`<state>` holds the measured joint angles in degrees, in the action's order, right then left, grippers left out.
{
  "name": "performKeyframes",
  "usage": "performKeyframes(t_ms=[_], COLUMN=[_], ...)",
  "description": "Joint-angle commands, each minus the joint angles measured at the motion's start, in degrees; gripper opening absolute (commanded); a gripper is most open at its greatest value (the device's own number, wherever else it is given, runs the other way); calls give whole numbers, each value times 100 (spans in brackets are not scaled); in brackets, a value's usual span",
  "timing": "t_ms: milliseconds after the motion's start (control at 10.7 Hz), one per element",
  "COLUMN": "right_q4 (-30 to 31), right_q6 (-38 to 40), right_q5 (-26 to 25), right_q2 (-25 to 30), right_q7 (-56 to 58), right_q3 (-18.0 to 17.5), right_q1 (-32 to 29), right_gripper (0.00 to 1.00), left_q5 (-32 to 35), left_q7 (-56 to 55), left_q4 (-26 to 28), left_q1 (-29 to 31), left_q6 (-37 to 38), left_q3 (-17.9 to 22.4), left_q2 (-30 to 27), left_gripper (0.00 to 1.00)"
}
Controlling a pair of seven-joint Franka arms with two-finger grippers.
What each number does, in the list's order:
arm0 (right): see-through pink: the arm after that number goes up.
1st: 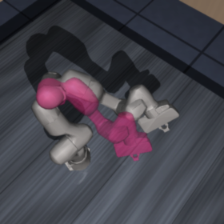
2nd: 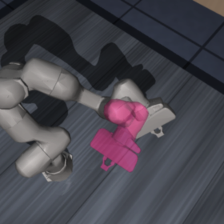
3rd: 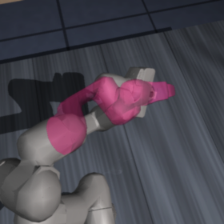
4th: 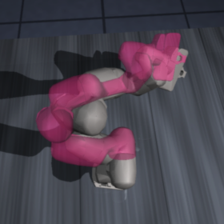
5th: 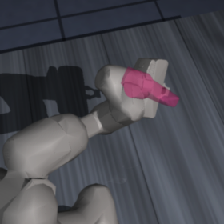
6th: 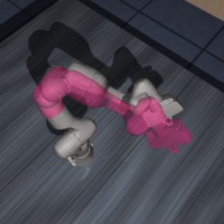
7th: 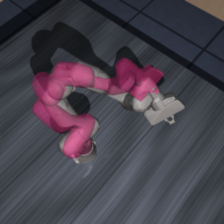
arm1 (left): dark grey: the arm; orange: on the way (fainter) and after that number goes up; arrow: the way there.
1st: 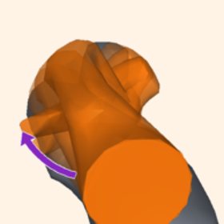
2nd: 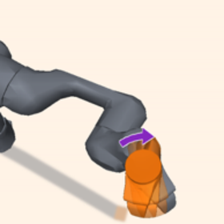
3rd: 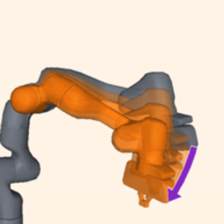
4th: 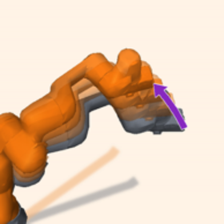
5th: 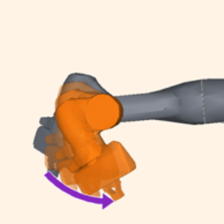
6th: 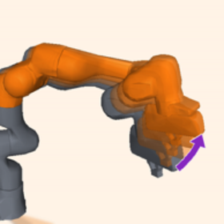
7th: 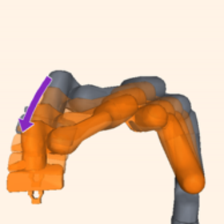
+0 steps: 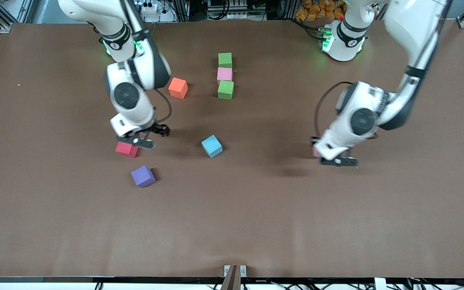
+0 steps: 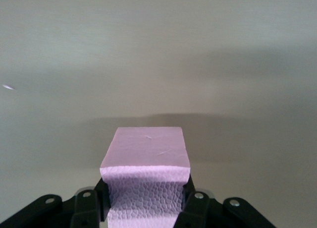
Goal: Arrange blocks into number 1
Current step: 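Carry the pink cube with the left gripper while the right gripper grasps red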
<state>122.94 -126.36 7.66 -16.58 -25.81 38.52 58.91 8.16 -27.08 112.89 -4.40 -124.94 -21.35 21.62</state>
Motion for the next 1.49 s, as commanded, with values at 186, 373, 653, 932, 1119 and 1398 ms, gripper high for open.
performKeyframes(t_ms=[186, 373, 653, 932, 1119, 1398], right_q4=[116, 273, 406, 459, 459, 441], right_q6=[-12, -387, -776, -1162, -1172, -1172], right_q5=[-81, -72, -28, -2, 190, 1365], right_q2=[102, 24, -126, -310, -311, -512], right_q7=[1451, 1920, 2159, 2422, 2440, 2929], right_q3=[24, 15, 6, -2, -11, -11], right_q1=[-694, -924, -995, -1083, -1083, -1145], right_gripper=[100, 100, 100, 100, 100, 100], left_q5=[-894, -939, -974, -1123, -1176, -1185], left_q7=[-1182, -1877, -2625, -2812, -2916, -3058], left_q4=[-600, -969, -1531, -1683, -1691, -1727], left_q1=[-1508, -2219, -3213, -3778, -3901, -4051], left_q6=[189, 181, 111, -12, -126, -223], left_q3=[8, 70, 288, 659, 668, 668], left_q2=[228, 517, 1167, 1459, 1547, 1626], left_gripper=[0, 0, 0, 0, 0, 0])
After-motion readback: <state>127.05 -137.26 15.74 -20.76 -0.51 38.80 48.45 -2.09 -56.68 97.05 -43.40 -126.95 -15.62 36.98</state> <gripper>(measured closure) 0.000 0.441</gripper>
